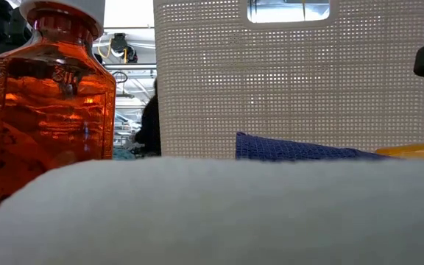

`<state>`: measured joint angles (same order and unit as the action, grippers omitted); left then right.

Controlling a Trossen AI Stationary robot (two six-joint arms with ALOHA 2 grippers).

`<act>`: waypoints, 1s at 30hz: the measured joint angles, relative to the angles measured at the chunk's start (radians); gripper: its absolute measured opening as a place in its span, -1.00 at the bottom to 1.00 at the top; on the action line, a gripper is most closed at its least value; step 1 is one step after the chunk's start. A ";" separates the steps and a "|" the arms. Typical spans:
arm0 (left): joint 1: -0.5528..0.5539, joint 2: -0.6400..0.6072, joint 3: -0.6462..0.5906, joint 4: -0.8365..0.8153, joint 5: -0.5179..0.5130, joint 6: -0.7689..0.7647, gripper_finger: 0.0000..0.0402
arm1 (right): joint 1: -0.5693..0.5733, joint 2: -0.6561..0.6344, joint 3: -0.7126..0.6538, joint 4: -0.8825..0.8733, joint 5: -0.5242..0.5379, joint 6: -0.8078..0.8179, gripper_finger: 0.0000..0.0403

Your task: Pick & place medical supplies in basket/bin

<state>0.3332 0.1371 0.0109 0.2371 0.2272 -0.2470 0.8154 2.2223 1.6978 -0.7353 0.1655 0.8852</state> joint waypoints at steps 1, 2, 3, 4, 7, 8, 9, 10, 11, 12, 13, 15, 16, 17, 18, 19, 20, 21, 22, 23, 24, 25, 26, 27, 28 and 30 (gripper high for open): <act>0.000 0.000 0.000 0.000 0.000 0.000 -0.87 | 0.000 0.000 0.000 0.000 -0.001 0.000 -0.23; 0.000 0.000 0.000 0.000 0.000 0.000 -0.87 | -0.001 0.000 -0.001 0.000 -0.001 0.000 -0.29; 0.000 0.000 0.000 0.000 0.000 0.000 -0.87 | -0.001 0.000 -0.001 0.001 0.000 0.000 -0.36; 0.000 0.000 0.000 0.000 0.000 0.000 -0.87 | -0.001 -0.005 -0.002 0.001 0.003 0.001 -0.44; 0.000 0.000 0.000 0.000 0.000 0.000 -0.87 | 0.000 -0.020 -0.004 -0.002 0.015 0.004 -0.67; 0.000 0.000 0.000 0.000 0.000 0.000 -0.87 | 0.000 -0.030 -0.006 -0.005 0.014 0.000 -0.75; 0.000 0.000 0.000 0.000 0.000 0.000 -0.87 | 0.000 -0.039 -0.007 -0.008 0.012 -0.007 -0.80; 0.000 0.000 0.000 0.000 0.000 0.000 -0.87 | 0.000 -0.051 -0.008 -0.009 0.013 -0.011 -0.82; 0.000 0.000 0.000 0.000 0.000 0.000 -0.87 | 0.000 -0.065 -0.008 -0.010 0.019 -0.013 -0.82; 0.000 0.000 0.000 0.000 0.000 0.000 -0.87 | 0.000 -0.082 -0.008 -0.011 0.027 -0.014 -0.82; 0.000 0.000 0.000 0.000 0.000 0.000 -0.87 | 0.000 -0.098 -0.007 -0.013 0.036 -0.014 -0.82; 0.000 0.000 0.000 0.000 0.000 0.000 -0.87 | 0.000 -0.131 -0.006 -0.021 0.040 -0.015 -0.81; 0.000 0.000 0.000 0.000 0.000 0.000 -0.87 | 0.000 -0.144 -0.006 -0.024 0.041 -0.015 -0.79; 0.000 0.000 0.000 0.000 0.000 0.000 -0.87 | 0.000 -0.160 -0.006 -0.027 0.042 -0.014 -0.77; 0.000 0.000 0.000 0.000 0.000 0.000 -0.87 | 0.000 -0.176 -0.006 -0.031 0.047 -0.013 -0.75; 0.000 0.000 0.000 0.000 0.000 0.000 -0.87 | 0.000 -0.194 -0.006 -0.035 0.058 -0.014 -0.73; 0.000 0.000 0.000 0.000 0.000 0.000 -0.87 | 0.000 -0.211 -0.006 -0.037 0.069 -0.015 -0.73; 0.000 0.000 0.000 0.000 0.000 0.000 -0.87 | 0.000 -0.228 -0.005 -0.039 0.071 -0.016 -0.73; 0.000 0.000 0.000 0.000 0.000 0.000 -0.87 | 0.000 -0.245 -0.005 -0.042 0.072 -0.022 -0.74; 0.000 0.000 0.000 0.000 0.000 0.000 -0.87 | 0.000 -0.258 -0.005 -0.046 0.073 -0.031 -0.75; 0.000 0.000 0.000 0.000 0.000 0.001 -0.87 | 0.000 -0.272 -0.005 -0.051 0.072 -0.037 -0.76; 0.000 0.000 0.000 0.000 0.000 0.002 -0.87 | 0.000 -0.284 -0.005 -0.050 0.076 -0.040 -0.77; 0.000 0.000 0.000 0.000 0.000 0.002 -0.87 | 0.000 -0.298 -0.005 -0.049 0.088 -0.041 -0.77; 0.000 0.000 0.000 0.000 0.000 0.003 -0.87 | 0.000 -0.313 -0.005 -0.049 0.097 -0.043 -0.77; 0.000 0.000 0.000 0.000 0.000 0.004 -0.87 | 0.000 -0.326 -0.005 -0.046 0.098 -0.048 -0.77; 0.000 0.000 0.000 0.000 0.000 0.006 -0.87 | 0.000 -0.349 -0.005 -0.032 0.101 -0.065 -0.76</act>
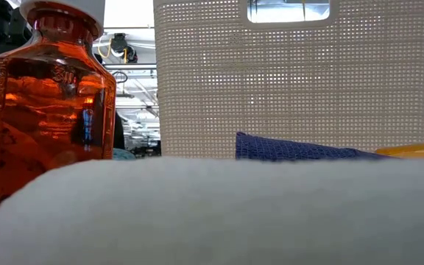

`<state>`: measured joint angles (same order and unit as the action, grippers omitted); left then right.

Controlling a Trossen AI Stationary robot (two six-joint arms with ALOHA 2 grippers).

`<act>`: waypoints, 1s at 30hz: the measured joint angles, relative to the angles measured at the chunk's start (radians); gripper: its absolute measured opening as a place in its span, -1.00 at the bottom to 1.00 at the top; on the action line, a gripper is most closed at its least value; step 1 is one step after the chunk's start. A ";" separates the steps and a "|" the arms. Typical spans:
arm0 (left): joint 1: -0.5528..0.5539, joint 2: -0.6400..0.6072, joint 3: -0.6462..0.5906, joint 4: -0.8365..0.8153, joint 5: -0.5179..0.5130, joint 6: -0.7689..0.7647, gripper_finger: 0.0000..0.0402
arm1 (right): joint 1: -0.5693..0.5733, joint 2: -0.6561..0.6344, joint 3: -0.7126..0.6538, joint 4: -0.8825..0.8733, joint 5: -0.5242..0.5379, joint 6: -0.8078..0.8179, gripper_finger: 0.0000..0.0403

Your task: Pick & place medical supplies in basket/bin

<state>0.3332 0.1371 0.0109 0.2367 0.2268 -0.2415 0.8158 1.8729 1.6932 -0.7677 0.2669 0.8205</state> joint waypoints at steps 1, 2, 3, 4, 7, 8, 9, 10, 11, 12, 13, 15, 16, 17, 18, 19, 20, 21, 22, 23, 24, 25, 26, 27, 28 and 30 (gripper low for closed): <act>0.000 0.000 0.000 0.000 0.000 0.000 -0.87 | 0.000 -0.009 0.000 0.007 0.009 -0.010 -0.76; 0.000 0.000 0.000 0.000 0.000 0.000 -0.87 | 0.000 -0.018 0.000 0.019 0.021 -0.024 -0.76; 0.000 0.000 0.000 0.000 0.000 0.000 -0.87 | 0.000 -0.029 0.000 0.033 0.024 -0.036 -0.76; 0.000 0.000 0.000 0.000 0.000 0.001 -0.87 | 0.000 -0.042 0.000 0.047 0.025 -0.047 -0.76; 0.000 0.000 0.000 0.000 0.000 0.000 -0.87 | 0.000 -0.083 0.001 0.086 0.039 -0.084 -0.75; 0.000 0.000 0.000 0.000 0.000 0.000 -0.87 | 0.001 -0.092 0.002 0.091 0.051 -0.096 -0.75; 0.000 0.000 0.000 0.000 0.000 -0.001 -0.87 | 0.005 -0.101 0.002 0.090 0.057 -0.104 -0.76; 0.000 0.000 0.000 0.000 0.000 -0.001 -0.87 | 0.011 -0.110 0.001 0.085 0.075 -0.108 -0.76; 0.000 0.000 0.000 0.000 0.000 -0.001 -0.87 | 0.017 -0.121 0.001 0.073 0.095 -0.112 -0.76; 0.000 0.000 0.000 0.000 0.000 -0.001 -0.87 | 0.026 -0.134 0.000 0.060 0.118 -0.117 -0.76; 0.000 0.000 0.000 0.000 0.000 -0.001 -0.87 | 0.035 -0.150 0.000 0.049 0.145 -0.125 -0.76; 0.000 0.000 0.000 0.000 0.000 -0.001 -0.87 | 0.054 -0.185 0.001 0.005 0.211 -0.130 -0.77; 0.000 0.000 0.000 0.000 0.000 -0.002 -0.87 | 0.061 -0.203 0.001 -0.029 0.241 -0.131 -0.77; 0.000 0.000 0.000 0.000 0.000 -0.002 -0.87 | 0.067 -0.222 0.001 -0.062 0.271 -0.132 -0.77; 0.000 0.000 0.000 -0.001 0.000 -0.003 -0.87 | 0.070 -0.240 0.001 -0.097 0.293 -0.129 -0.77; 0.000 0.000 0.000 0.000 0.000 -0.004 -0.87 | 0.071 -0.259 0.001 -0.130 0.316 -0.129 -0.77; 0.000 0.000 0.000 -0.001 0.000 -0.005 -0.87 | 0.071 -0.277 0.001 -0.156 0.340 -0.130 -0.77; 0.000 0.000 0.000 -0.001 0.000 -0.005 -0.87 | 0.071 -0.294 0.001 -0.179 0.364 -0.131 -0.77; 0.000 0.000 0.000 -0.001 0.000 -0.005 -0.87 | 0.072 -0.311 0.001 -0.200 0.386 -0.133 -0.77; 0.000 0.000 0.000 -0.001 0.000 -0.005 -0.87 | 0.075 -0.325 0.001 -0.220 0.411 -0.138 -0.77; 0.000 0.000 0.000 -0.001 0.000 -0.005 -0.87 | 0.077 -0.336 0.001 -0.235 0.437 -0.149 -0.77; 0.000 0.000 0.000 -0.001 0.000 -0.005 -0.87 | 0.079 -0.346 0.001 -0.245 0.455 -0.161 -0.77; 0.000 0.000 0.000 -0.001 0.000 -0.005 -0.87 | 0.079 -0.355 0.001 -0.254 0.472 -0.173 -0.77; 0.000 0.000 0.000 -0.001 0.000 -0.005 -0.87 | 0.078 -0.366 0.001 -0.262 0.487 -0.188 -0.77; 0.000 0.000 0.000 -0.001 0.000 -0.005 -0.87 | 0.072 -0.378 0.001 -0.264 0.498 -0.205 -0.77; 0.000 0.000 0.000 -0.001 0.000 -0.005 -0.87 | 0.039 -0.404 0.001 -0.257 0.519 -0.237 -0.77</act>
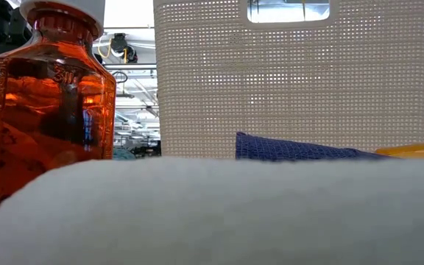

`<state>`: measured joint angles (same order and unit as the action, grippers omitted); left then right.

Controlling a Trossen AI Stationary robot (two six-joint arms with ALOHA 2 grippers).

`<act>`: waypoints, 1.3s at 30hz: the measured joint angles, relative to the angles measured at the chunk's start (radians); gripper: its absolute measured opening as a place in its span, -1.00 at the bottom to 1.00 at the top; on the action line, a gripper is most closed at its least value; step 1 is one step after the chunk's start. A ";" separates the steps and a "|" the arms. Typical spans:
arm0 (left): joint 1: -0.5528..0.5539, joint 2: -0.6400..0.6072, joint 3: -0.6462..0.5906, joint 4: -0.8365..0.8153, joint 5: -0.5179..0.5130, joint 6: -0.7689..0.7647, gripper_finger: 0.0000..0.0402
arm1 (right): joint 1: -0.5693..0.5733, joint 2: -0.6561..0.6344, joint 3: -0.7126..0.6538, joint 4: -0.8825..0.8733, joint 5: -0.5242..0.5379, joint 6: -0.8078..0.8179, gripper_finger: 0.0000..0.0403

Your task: Pick & place medical supplies in basket/bin

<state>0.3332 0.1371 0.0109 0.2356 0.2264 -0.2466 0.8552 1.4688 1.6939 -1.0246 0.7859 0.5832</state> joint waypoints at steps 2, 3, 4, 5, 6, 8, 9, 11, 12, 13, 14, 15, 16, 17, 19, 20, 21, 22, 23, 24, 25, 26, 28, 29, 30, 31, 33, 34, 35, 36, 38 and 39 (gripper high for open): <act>0.000 0.000 0.000 0.000 0.000 0.000 -0.87 | -0.045 -0.027 0.000 0.003 -0.002 -0.038 -0.77; 0.000 0.000 0.000 0.000 0.000 0.000 -0.87 | -0.071 -0.039 0.000 0.004 -0.006 -0.055 -0.77; 0.000 0.000 0.000 0.000 0.000 0.000 -0.87 | -0.101 -0.050 0.000 0.006 -0.020 -0.073 -0.77; 0.000 0.000 0.000 0.000 0.000 0.000 -0.87 | -0.132 -0.061 0.000 0.011 -0.035 -0.092 -0.77; 0.000 0.000 0.000 0.000 0.000 0.000 -0.87 | -0.163 -0.073 0.000 0.017 -0.053 -0.110 -0.77; 0.000 0.000 0.000 0.000 0.000 0.002 -0.87 | -0.227 -0.098 0.000 0.019 -0.109 -0.143 -0.77; 0.000 0.000 0.000 0.000 0.000 0.002 -0.87 | -0.260 -0.108 0.000 0.019 -0.139 -0.157 -0.77; 0.000 0.000 0.000 0.000 0.000 0.004 -0.87 | -0.335 -0.125 0.000 0.020 -0.200 -0.180 -0.77; 0.000 0.000 0.000 0.000 0.000 0.005 -0.87 | -0.373 -0.129 0.000 0.021 -0.241 -0.192 -0.77; 0.000 0.000 0.000 0.000 0.000 0.005 -0.87 | -0.413 -0.131 0.000 0.023 -0.286 -0.208 -0.77; 0.000 0.000 0.000 0.000 0.000 0.005 -0.87 | -0.453 -0.132 0.000 0.024 -0.327 -0.226 -0.77; 0.000 0.000 0.000 0.000 0.000 0.005 -0.87 | -0.491 -0.132 0.000 0.024 -0.364 -0.241 -0.77; 0.000 0.000 0.000 0.000 0.000 0.006 -0.87 | -0.528 -0.131 0.000 0.024 -0.398 -0.258 -0.77; 0.000 0.000 0.000 0.000 -0.001 0.006 -0.87 | -0.564 -0.128 0.000 0.024 -0.433 -0.277 -0.77; 0.000 0.000 0.000 0.000 -0.004 0.006 -0.87 | -0.638 -0.114 0.001 0.025 -0.508 -0.320 -0.77; 0.000 0.000 0.000 0.000 -0.008 0.007 -0.87 | -0.671 -0.104 0.001 0.023 -0.543 -0.341 -0.77; 0.000 0.000 0.000 0.000 -0.010 0.007 -0.87 | -0.705 -0.090 0.001 0.017 -0.576 -0.354 -0.77; 0.000 0.000 0.000 0.000 -0.010 0.007 -0.87 | -0.737 -0.078 0.001 0.011 -0.600 -0.366 -0.77; 0.000 0.000 0.000 0.000 -0.010 0.007 -0.87 | -0.766 -0.067 0.001 0.001 -0.618 -0.378 -0.77; 0.000 0.000 0.000 0.000 -0.010 0.007 -0.87 | -0.796 -0.052 0.001 -0.013 -0.636 -0.389 -0.77; 0.000 0.000 0.000 0.000 -0.010 0.007 -0.87 | -0.825 -0.039 0.001 -0.027 -0.655 -0.402 -0.77; 0.000 0.000 0.000 0.000 -0.010 0.007 -0.87 | -0.851 -0.026 0.001 -0.044 -0.676 -0.415 -0.77; 0.000 0.000 0.000 0.000 -0.010 0.007 -0.87 | -0.898 0.010 0.001 -0.079 -0.705 -0.441 -0.77; 0.000 0.000 0.000 0.000 -0.010 0.007 -0.87 | -0.917 0.029 0.001 -0.090 -0.711 -0.455 -0.77; 0.000 0.000 0.000 0.000 -0.010 0.008 -0.87 | -0.934 0.047 0.001 -0.098 -0.713 -0.469 -0.77; 0.000 0.000 0.000 0.000 -0.011 0.008 -0.87 | -0.949 0.064 0.001 -0.107 -0.713 -0.482 -0.77; 0.000 0.000 0.000 0.000 -0.011 0.009 -0.87 | -0.981 0.091 0.001 -0.126 -0.747 -0.512 -0.77; 0.000 0.000 0.000 0.000 -0.011 0.013 -0.87 | -0.993 0.106 0.001 -0.131 -0.771 -0.526 -0.77; 0.000 0.000 0.000 0.000 -0.011 0.016 -0.87 | -1.003 0.121 0.001 -0.140 -0.784 -0.542 -0.77; 0.000 0.000 0.000 0.000 -0.011 0.016 -0.87 | -1.010 0.137 0.001 -0.152 -0.784 -0.566 -0.77; 0.000 0.000 0.000 0.000 -0.017 0.016 -0.87 | -1.018 0.172 0.001 -0.184 -0.778 -0.623 -0.77; 0.000 0.000 0.000 0.001 -0.019 0.016 -0.87 | -1.023 0.189 0.001 -0.200 -0.760 -0.647 -0.77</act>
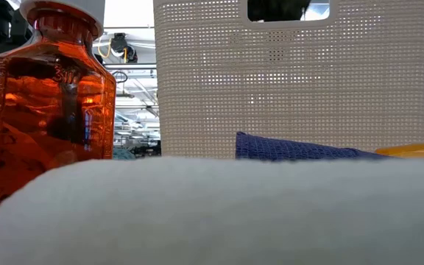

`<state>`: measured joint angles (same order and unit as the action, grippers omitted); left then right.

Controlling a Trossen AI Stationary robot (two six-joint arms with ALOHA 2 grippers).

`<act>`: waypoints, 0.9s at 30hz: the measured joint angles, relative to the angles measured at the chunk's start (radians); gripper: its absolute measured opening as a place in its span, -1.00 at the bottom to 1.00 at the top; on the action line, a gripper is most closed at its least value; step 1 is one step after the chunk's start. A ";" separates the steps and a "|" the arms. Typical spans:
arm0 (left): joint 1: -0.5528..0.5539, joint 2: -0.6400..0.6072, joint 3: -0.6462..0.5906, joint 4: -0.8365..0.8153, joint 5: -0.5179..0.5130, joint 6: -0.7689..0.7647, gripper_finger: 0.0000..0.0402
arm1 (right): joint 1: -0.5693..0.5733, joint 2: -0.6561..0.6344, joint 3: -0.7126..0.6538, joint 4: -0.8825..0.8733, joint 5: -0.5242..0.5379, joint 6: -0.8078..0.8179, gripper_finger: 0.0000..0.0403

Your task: Pick & place medical supplies in basket/bin

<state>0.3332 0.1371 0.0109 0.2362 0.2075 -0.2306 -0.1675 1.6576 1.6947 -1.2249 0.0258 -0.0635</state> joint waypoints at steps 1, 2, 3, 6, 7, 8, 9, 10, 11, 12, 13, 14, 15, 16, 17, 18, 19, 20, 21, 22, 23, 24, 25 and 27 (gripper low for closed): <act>0.000 0.000 0.000 0.000 0.000 0.000 -0.87 | -0.006 0.017 0.000 -0.017 0.022 -0.019 -0.77; 0.000 0.000 0.000 0.000 0.000 0.001 -0.87 | -0.013 0.033 0.000 -0.031 0.042 -0.035 -0.77; 0.000 0.000 0.000 0.000 0.000 0.006 -0.87 | -0.023 0.050 0.000 -0.042 0.062 -0.052 -0.77; 0.000 0.000 0.000 0.000 0.000 0.010 -0.87 | -0.053 0.095 0.000 -0.035 0.067 -0.100 -0.77; 0.000 0.000 0.000 0.000 0.000 0.010 -0.87 | -0.064 0.108 0.000 -0.030 0.047 -0.115 -0.77; 0.000 0.000 0.000 0.000 0.000 0.011 -0.87 | -0.076 0.121 0.000 -0.027 0.024 -0.127 -0.77; 0.000 0.000 0.000 0.000 0.000 0.012 -0.87 | -0.086 0.135 0.000 -0.023 0.002 -0.138 -0.77; 0.000 0.000 0.000 0.000 0.000 0.015 -0.87 | -0.093 0.148 0.000 -0.021 -0.014 -0.150 -0.77; 0.000 0.000 0.000 0.000 0.000 0.016 -0.87 | -0.100 0.161 0.000 -0.019 -0.028 -0.165 -0.77; 0.000 0.000 0.000 0.000 0.000 0.017 -0.87 | -0.103 0.174 0.000 -0.018 -0.036 -0.181 -0.77; 0.000 0.000 0.000 0.000 0.000 0.018 -0.87 | -0.104 0.183 0.000 -0.016 -0.045 -0.199 -0.77; 0.000 0.000 0.000 0.000 0.000 0.019 -0.87 | -0.104 0.193 0.000 -0.016 -0.054 -0.220 -0.77; 0.000 0.000 0.000 0.000 0.000 0.018 -0.87 | -0.103 0.203 0.000 -0.012 -0.056 -0.241 -0.77; 0.000 0.000 0.000 0.000 0.000 0.019 -0.87 | -0.101 0.211 0.000 -0.008 -0.054 -0.259 -0.77; 0.000 0.000 0.000 0.000 0.000 0.019 -0.87 | -0.099 0.223 0.000 -0.006 -0.053 -0.273 -0.77; 0.000 0.000 0.000 0.001 0.000 0.019 -0.87 | -0.099 0.238 0.000 -0.005 -0.055 -0.285 -0.77; 0.000 0.000 0.000 0.001 -0.001 0.019 -0.87 | -0.100 0.251 0.000 -0.006 -0.055 -0.293 -0.77; 0.000 0.000 0.000 0.001 0.000 0.021 -0.87 | -0.105 0.264 0.000 -0.004 -0.056 -0.302 -0.77; 0.000 0.000 0.000 0.000 0.000 0.027 -0.87 | -0.111 0.279 0.000 -0.001 -0.056 -0.310 -0.77; 0.000 0.000 0.000 0.001 -0.001 0.031 -0.87 | -0.116 0.293 0.000 -0.002 -0.055 -0.318 -0.77; 0.000 0.000 0.000 0.000 -0.001 0.037 -0.87 | -0.124 0.307 0.000 -0.004 -0.055 -0.325 -0.77; 0.000 0.000 0.000 0.000 -0.001 0.042 -0.87 | -0.130 0.322 0.000 -0.002 -0.054 -0.334 -0.77; 0.000 0.000 0.000 0.001 -0.001 0.044 -0.87 | -0.136 0.338 0.000 0.002 -0.053 -0.342 -0.77; 0.000 0.000 0.000 0.000 -0.001 0.045 -0.87 | -0.144 0.360 -0.001 0.027 -0.054 -0.340 -0.77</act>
<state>0.3332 0.1371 0.0109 0.2363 0.2068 -0.1856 -0.3116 2.0173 1.6939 -1.1975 -0.0280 -0.4039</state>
